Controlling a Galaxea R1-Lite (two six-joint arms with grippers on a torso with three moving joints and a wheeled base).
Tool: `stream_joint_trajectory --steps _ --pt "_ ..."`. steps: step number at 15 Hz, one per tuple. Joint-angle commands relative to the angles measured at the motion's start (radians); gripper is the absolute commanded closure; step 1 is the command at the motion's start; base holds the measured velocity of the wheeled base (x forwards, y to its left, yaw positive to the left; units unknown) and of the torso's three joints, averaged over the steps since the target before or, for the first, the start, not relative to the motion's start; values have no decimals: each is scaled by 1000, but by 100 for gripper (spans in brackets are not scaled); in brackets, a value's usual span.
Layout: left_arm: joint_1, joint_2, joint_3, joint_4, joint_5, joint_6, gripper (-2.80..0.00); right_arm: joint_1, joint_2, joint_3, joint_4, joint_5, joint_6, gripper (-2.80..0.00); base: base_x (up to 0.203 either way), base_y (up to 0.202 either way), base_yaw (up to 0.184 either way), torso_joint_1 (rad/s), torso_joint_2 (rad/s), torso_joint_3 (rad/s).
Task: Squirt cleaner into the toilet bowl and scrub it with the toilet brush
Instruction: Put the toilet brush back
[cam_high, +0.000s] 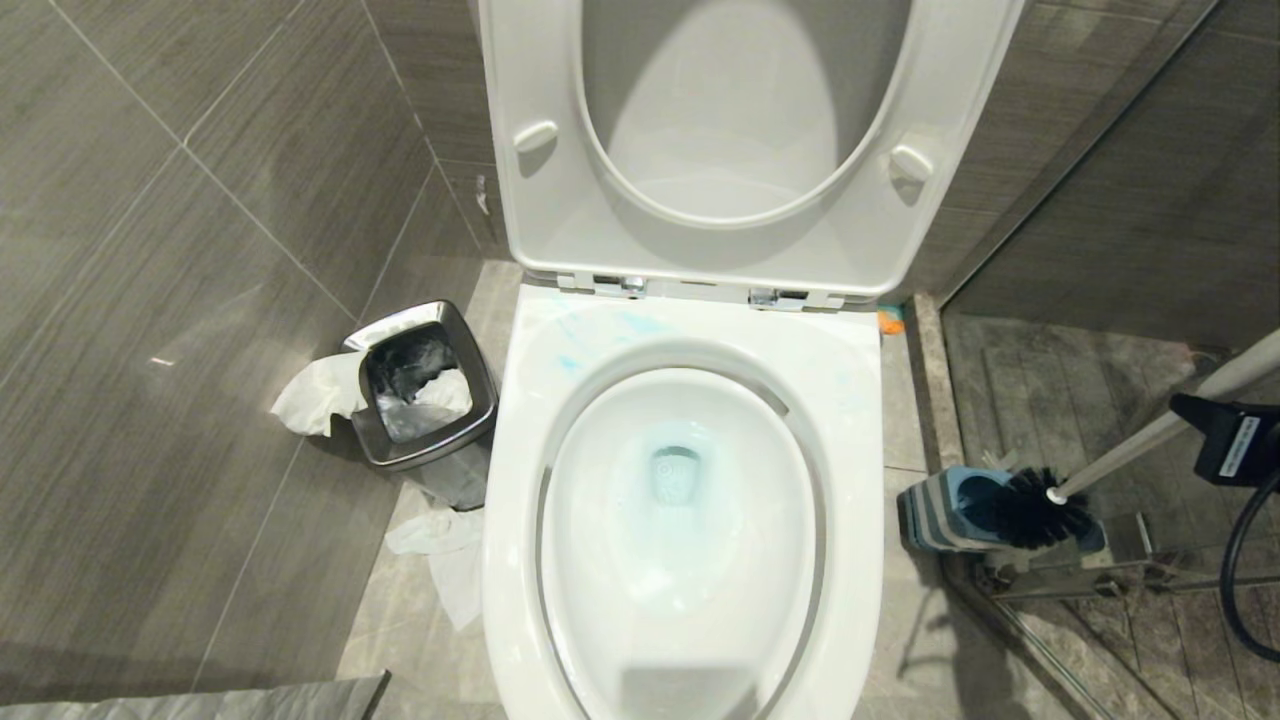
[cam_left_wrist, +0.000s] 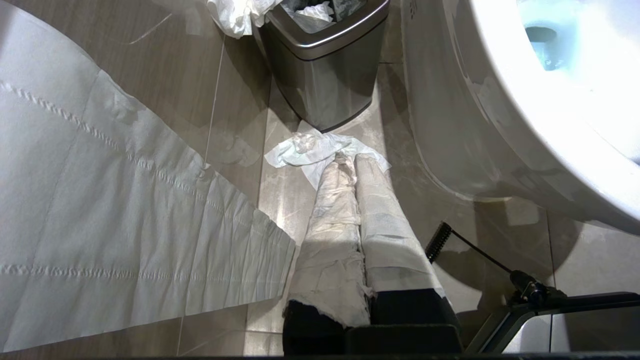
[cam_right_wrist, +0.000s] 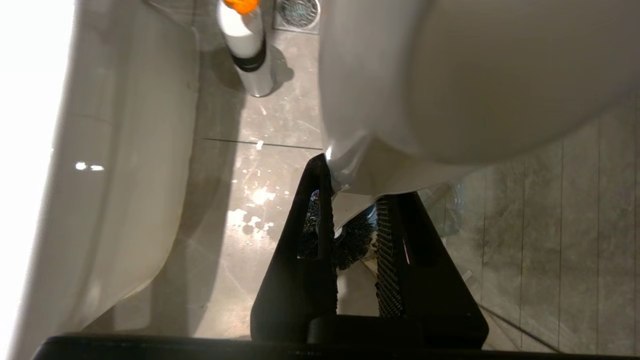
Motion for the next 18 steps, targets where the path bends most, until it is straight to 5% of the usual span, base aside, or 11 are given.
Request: stream_joint_trajectory --steps 1,9,18 --pt "0 0 0 0 0 0 0 -18 112 23 -82 11 -1 0 0 0 0 0 0 0" --pt "0 0 0 0 0 0 0 -46 416 74 -503 0 -84 0 0 0 0 0 0 0" --pt "0 0 0 0 0 0 0 -13 684 181 -920 -25 -84 0 0 0 0 0 0 0"
